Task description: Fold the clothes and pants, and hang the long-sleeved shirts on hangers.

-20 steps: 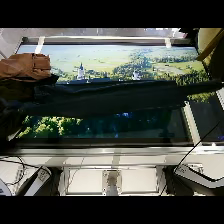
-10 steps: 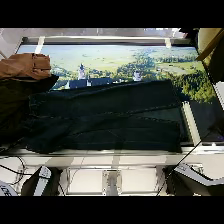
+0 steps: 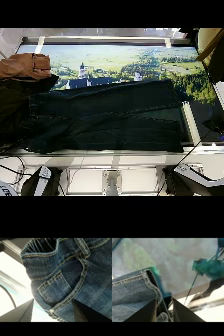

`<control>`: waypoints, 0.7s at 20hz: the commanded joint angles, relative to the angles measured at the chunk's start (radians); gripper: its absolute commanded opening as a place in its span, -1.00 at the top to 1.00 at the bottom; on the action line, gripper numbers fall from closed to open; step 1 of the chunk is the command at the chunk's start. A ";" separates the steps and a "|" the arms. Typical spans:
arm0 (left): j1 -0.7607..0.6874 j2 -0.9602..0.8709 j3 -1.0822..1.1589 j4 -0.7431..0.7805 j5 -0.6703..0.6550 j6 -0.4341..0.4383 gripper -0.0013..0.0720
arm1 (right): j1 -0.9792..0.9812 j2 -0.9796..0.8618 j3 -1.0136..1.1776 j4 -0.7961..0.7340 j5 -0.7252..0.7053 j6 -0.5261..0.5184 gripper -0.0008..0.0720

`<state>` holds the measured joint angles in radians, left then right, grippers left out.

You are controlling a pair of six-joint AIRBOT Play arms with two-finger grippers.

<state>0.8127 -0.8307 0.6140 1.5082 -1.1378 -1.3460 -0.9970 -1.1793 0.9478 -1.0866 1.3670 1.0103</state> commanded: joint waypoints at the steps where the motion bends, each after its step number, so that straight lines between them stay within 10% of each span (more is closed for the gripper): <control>1: 0.001 0.001 0.001 -0.010 0.031 -0.001 -0.52 | 0.074 -0.042 -0.003 0.020 -0.006 -0.007 0.34; 4: 0.001 0.000 0.001 -0.010 0.036 0.000 -0.52 | 0.100 -0.174 -0.003 0.116 0.021 -0.023 0.01; 14: 0.001 0.000 0.001 -0.010 0.080 0.000 -0.52 | 0.116 -0.415 -0.003 0.148 0.010 -0.114 0.01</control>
<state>0.8127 -0.8307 0.6140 1.4986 -1.0718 -1.3464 -0.8936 -1.5543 0.9451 -0.9211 1.3808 0.9134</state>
